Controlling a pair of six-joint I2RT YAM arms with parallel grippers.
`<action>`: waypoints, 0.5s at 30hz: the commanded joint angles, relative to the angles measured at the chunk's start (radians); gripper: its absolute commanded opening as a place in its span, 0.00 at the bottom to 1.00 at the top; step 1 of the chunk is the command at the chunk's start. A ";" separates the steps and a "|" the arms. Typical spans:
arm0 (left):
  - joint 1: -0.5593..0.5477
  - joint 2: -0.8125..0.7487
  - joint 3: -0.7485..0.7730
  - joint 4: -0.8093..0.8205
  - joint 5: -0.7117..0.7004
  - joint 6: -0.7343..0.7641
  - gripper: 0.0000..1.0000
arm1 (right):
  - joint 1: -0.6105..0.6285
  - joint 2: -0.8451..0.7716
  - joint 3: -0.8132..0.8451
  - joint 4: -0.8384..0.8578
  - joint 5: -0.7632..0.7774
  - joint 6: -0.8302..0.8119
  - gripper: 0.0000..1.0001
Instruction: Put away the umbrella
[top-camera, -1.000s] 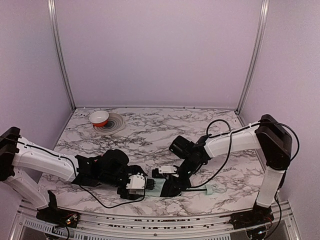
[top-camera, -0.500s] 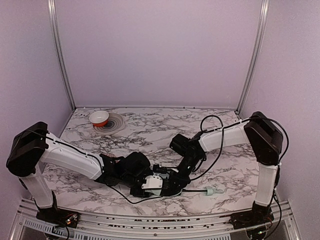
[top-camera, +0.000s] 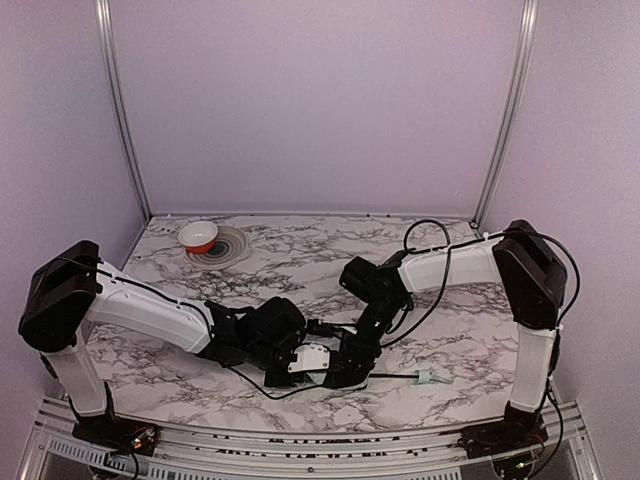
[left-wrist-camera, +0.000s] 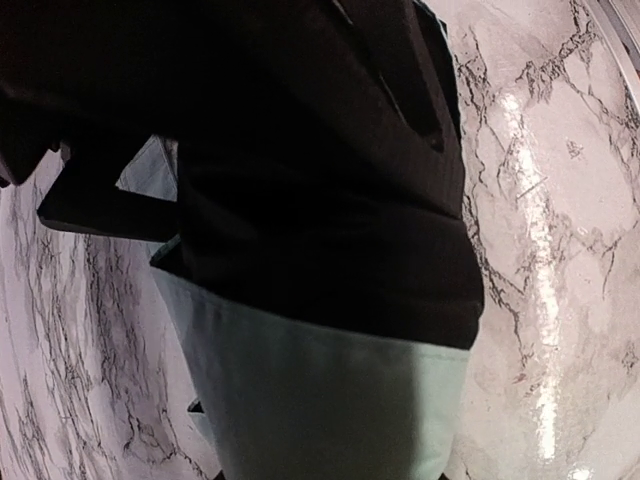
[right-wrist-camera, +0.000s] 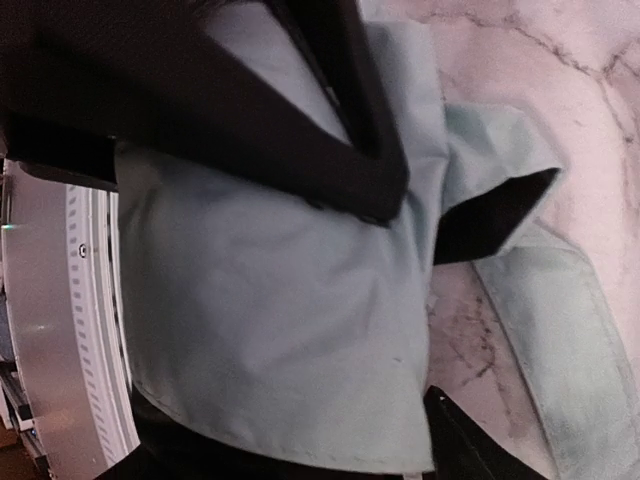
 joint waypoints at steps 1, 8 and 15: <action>0.022 0.073 -0.036 -0.148 0.060 -0.047 0.00 | -0.073 -0.079 0.030 0.022 0.035 0.028 0.87; 0.121 0.036 -0.003 -0.115 0.140 -0.197 0.00 | -0.180 -0.267 0.020 0.152 0.058 0.113 0.94; 0.282 -0.077 0.004 0.020 0.275 -0.438 0.00 | -0.218 -0.485 -0.121 0.439 0.156 0.239 1.00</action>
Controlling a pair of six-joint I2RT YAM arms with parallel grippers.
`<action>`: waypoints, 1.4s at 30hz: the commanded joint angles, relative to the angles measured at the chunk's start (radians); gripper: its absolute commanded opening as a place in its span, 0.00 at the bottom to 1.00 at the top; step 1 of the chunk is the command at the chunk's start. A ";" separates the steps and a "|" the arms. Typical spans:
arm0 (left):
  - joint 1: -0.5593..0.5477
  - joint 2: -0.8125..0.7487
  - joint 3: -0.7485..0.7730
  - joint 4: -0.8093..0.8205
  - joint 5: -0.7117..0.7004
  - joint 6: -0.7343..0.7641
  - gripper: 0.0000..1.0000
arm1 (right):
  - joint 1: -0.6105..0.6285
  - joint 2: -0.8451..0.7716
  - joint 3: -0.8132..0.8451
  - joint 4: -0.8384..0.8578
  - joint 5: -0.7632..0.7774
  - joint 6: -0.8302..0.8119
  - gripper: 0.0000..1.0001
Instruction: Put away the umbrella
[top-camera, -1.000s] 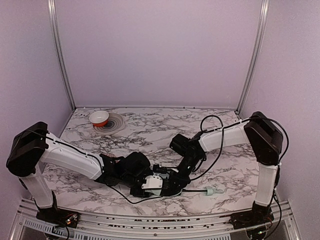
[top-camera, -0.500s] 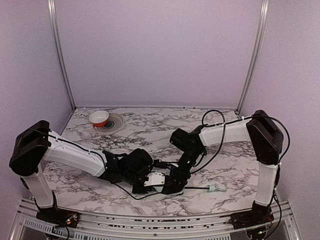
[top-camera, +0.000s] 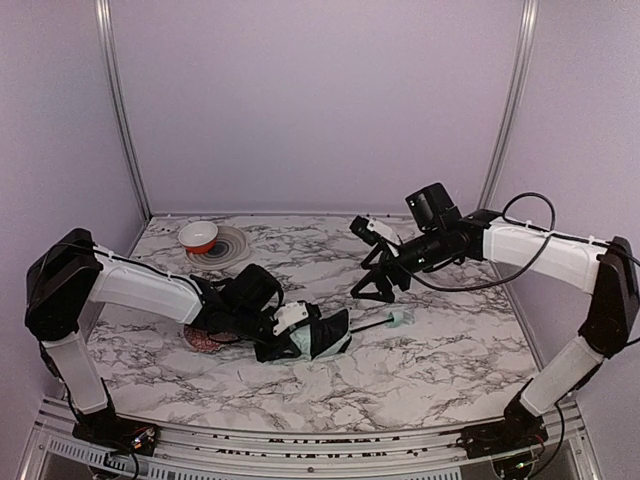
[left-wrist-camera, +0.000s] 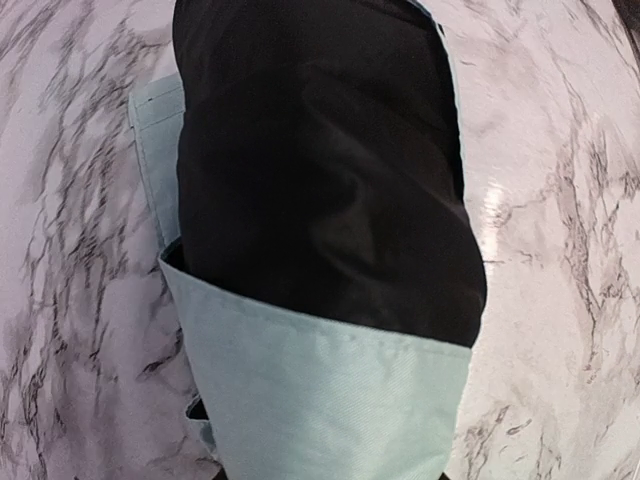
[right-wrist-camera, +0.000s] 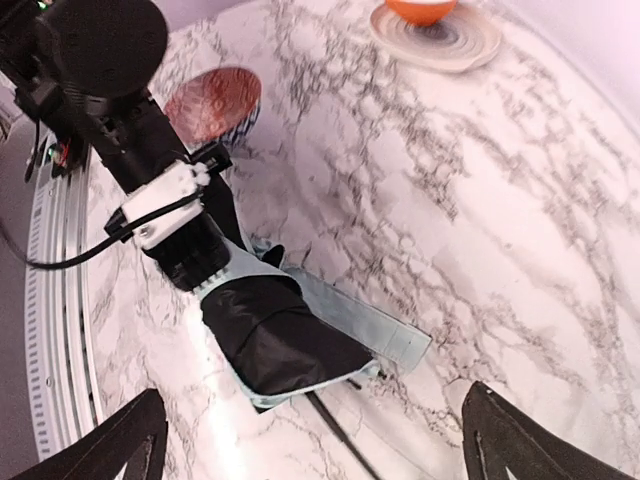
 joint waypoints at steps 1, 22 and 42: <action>0.095 -0.091 -0.004 0.040 0.092 -0.193 0.00 | -0.002 -0.110 -0.094 0.217 0.078 0.094 1.00; 0.175 -0.439 0.254 -0.114 0.159 -0.259 0.00 | 0.115 -0.187 -0.350 0.749 -0.016 0.198 0.94; 0.173 -0.484 0.327 -0.191 0.133 -0.212 0.00 | 0.176 0.037 -0.300 0.797 -0.096 0.243 0.17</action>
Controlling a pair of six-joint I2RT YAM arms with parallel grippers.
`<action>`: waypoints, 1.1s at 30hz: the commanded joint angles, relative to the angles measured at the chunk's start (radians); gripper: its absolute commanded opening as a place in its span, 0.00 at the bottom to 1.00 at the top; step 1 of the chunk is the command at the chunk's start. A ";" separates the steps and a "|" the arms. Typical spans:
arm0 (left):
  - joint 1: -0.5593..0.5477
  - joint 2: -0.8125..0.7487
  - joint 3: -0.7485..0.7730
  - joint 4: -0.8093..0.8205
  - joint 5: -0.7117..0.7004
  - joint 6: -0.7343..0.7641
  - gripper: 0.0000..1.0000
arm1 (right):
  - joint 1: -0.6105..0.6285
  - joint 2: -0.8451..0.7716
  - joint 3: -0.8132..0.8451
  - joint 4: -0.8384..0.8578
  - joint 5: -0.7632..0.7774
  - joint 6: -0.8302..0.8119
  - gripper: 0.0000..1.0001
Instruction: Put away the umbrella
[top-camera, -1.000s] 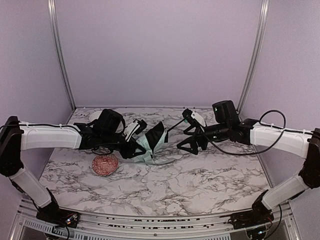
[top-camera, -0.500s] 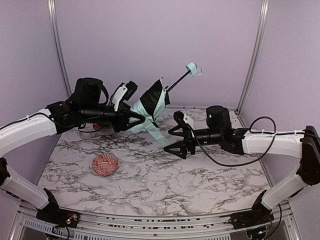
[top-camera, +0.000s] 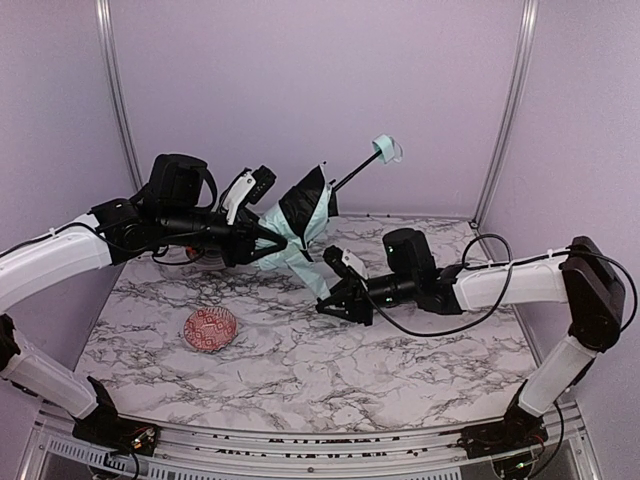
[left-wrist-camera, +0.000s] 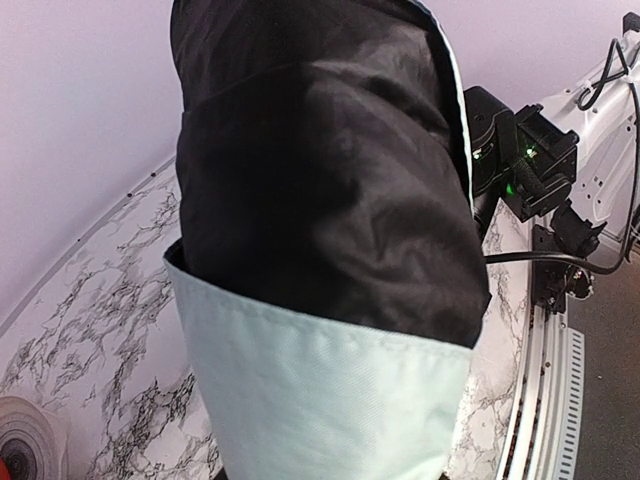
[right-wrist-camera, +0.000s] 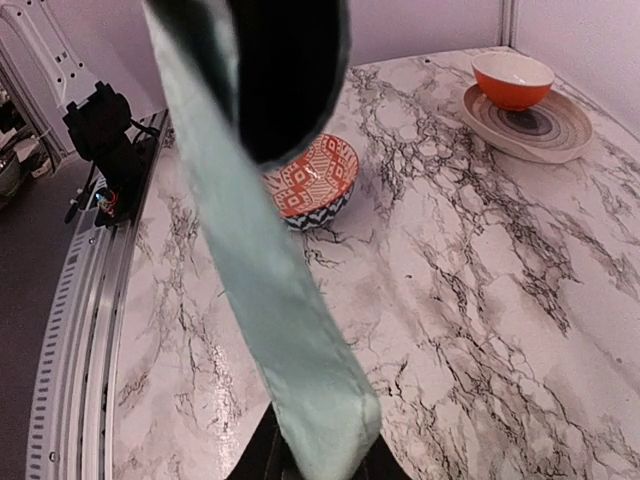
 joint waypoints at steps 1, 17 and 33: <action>0.004 -0.053 0.035 0.032 0.008 0.032 0.00 | 0.004 -0.005 0.019 0.027 -0.068 -0.007 0.16; 0.004 -0.074 0.035 -0.027 0.269 0.173 0.00 | -0.043 -0.090 0.026 -0.091 -0.154 -0.185 0.85; 0.004 -0.056 0.053 -0.038 0.208 0.193 0.00 | 0.009 -0.064 0.029 -0.217 -0.257 -0.213 0.11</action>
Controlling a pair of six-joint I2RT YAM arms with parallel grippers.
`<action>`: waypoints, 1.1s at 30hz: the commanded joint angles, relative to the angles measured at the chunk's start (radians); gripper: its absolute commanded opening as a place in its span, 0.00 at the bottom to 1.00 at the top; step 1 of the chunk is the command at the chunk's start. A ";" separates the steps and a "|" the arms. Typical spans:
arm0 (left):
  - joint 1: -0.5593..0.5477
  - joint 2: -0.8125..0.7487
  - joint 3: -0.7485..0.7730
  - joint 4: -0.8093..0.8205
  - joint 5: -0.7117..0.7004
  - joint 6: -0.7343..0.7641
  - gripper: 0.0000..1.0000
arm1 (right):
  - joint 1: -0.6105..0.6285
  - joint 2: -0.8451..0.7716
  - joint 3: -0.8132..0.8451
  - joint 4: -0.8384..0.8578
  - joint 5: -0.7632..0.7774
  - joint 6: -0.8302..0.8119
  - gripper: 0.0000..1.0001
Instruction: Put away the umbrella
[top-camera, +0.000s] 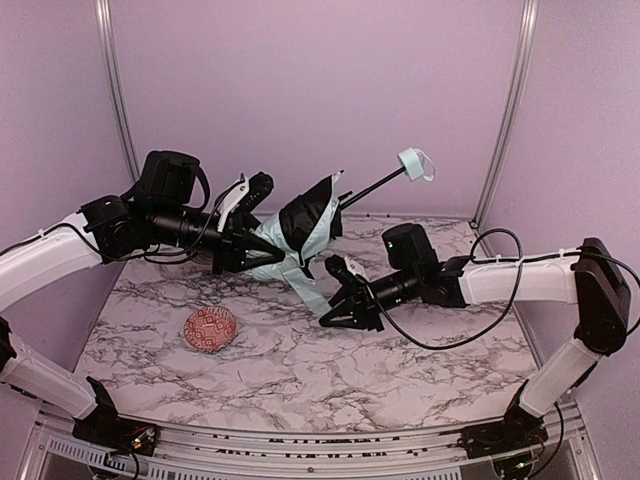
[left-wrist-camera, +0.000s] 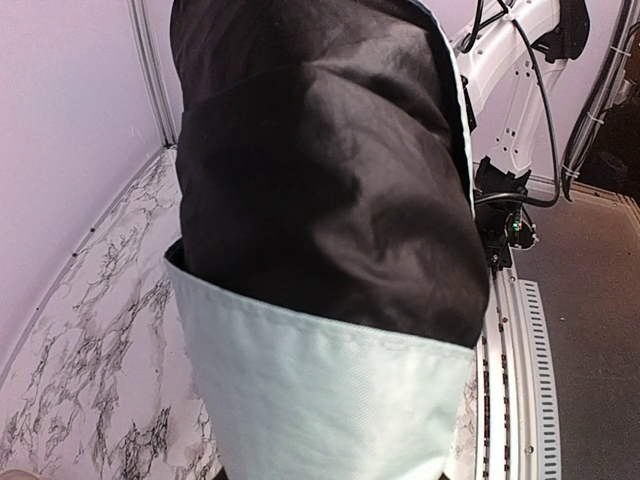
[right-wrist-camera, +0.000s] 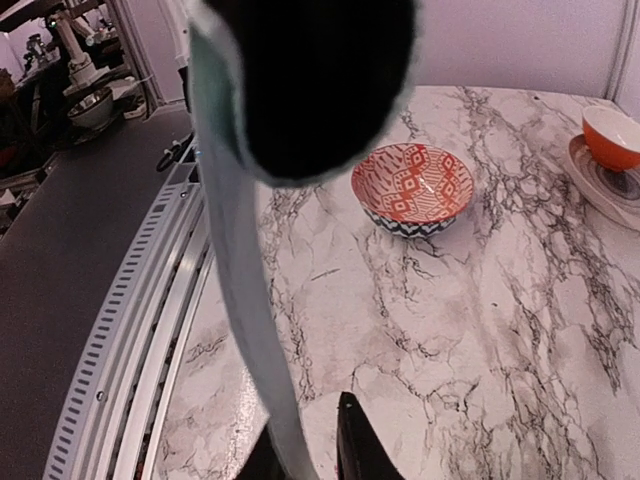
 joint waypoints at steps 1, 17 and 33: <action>0.003 -0.019 0.039 0.030 0.006 0.013 0.00 | 0.009 -0.030 -0.026 -0.031 -0.016 -0.006 0.05; -0.023 -0.046 -0.013 0.006 0.355 0.038 0.00 | -0.222 0.106 0.104 -0.001 0.363 -0.068 0.00; -0.221 0.153 -0.060 -0.636 0.379 0.690 0.00 | -0.265 0.020 0.487 -0.262 -0.001 -0.492 0.00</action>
